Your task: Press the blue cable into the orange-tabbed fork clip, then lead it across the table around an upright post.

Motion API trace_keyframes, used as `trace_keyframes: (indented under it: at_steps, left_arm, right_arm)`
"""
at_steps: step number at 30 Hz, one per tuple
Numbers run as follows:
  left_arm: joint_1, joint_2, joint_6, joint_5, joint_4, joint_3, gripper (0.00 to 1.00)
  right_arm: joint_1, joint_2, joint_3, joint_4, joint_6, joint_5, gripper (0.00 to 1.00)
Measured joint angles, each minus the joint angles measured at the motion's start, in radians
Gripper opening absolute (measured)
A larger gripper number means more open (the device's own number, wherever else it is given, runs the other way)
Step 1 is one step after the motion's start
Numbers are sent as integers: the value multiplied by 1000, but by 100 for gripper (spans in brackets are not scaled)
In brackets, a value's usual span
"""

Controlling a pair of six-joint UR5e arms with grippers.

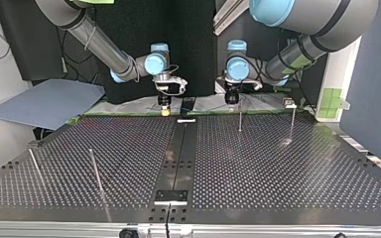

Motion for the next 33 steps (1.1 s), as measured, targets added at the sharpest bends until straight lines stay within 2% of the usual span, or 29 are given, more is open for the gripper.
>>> trace_keyframes:
  at_steps: [19, 25, 28, 33]
  left_arm:
    - [-1, 0, 2, -22, -3, 4, 0]
    - [-8, 19, 29, -27, -29, 34, 0]
    - [-18, 41, 43, -28, -51, 42, 0]
    - [-28, 87, 39, -33, -98, 44, 0]
  right_arm:
    - [-2, 0, -3, 3, 0, 0, 0]
    - [2, -9, -31, 38, -6, 8, 0]
    - [5, -25, -41, 62, -9, 13, 0]
    - [9, -66, -45, 105, -10, 12, 0]
